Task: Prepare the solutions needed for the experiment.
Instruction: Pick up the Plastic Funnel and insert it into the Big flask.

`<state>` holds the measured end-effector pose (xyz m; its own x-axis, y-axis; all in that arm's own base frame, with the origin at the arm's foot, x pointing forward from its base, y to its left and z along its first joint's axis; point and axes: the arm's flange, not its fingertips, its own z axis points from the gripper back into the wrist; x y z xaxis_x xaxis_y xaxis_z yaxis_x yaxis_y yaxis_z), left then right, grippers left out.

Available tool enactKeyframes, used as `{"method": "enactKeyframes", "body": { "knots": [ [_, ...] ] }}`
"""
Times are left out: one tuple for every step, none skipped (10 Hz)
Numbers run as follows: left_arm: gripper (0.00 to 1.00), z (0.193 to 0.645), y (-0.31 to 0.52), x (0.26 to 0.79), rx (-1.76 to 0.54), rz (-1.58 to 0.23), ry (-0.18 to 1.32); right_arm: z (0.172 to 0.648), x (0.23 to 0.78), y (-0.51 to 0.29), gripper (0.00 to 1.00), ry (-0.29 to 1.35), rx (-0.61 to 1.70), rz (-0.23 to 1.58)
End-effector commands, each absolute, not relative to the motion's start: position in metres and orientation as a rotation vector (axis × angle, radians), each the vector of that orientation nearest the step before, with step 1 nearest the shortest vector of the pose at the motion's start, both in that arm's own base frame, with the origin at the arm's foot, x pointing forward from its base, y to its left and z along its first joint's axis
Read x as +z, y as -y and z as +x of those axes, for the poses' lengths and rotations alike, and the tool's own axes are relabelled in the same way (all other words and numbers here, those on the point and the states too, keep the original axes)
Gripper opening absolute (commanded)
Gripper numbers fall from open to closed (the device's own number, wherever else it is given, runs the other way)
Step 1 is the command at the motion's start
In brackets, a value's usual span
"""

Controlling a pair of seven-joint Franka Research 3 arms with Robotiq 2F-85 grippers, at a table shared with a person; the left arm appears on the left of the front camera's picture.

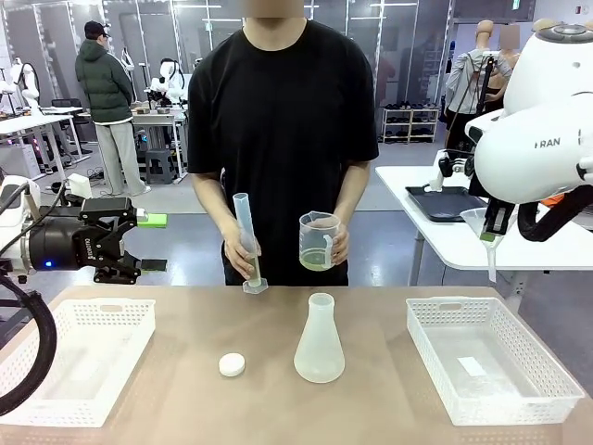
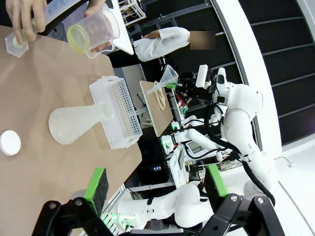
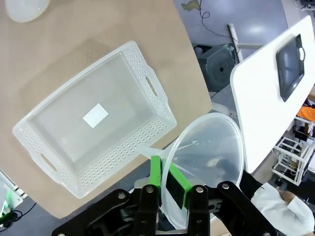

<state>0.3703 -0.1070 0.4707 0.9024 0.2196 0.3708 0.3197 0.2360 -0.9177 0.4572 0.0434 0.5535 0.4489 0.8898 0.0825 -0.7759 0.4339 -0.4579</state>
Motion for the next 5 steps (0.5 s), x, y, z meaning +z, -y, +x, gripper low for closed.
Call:
{"method": "enactKeyframes", "body": {
  "knots": [
    [1.0, 0.368, 0.104, 0.473, -0.077, -1.347, 0.467, 0.456, 0.538, -0.044, 0.0, 0.351, 1.008, -0.372],
    [1.0, 0.368, 0.104, 0.473, -0.077, -1.347, 0.467, 0.457, 0.554, -0.043, 0.0, 0.335, 1.061, -0.382],
    [1.0, 0.368, 0.104, 0.473, -0.077, -1.347, 0.467, 0.457, 0.554, -0.043, 0.0, 0.335, 1.061, -0.382],
    [1.0, 0.368, 0.104, 0.473, -0.077, -1.347, 0.467, 0.457, 0.554, -0.043, 0.0, 0.335, 1.061, -0.382],
    [1.0, 0.368, 0.104, 0.473, -0.077, -1.347, 0.467, 0.457, 0.554, -0.043, 0.0, 0.335, 1.061, -0.382]
  ]
}}
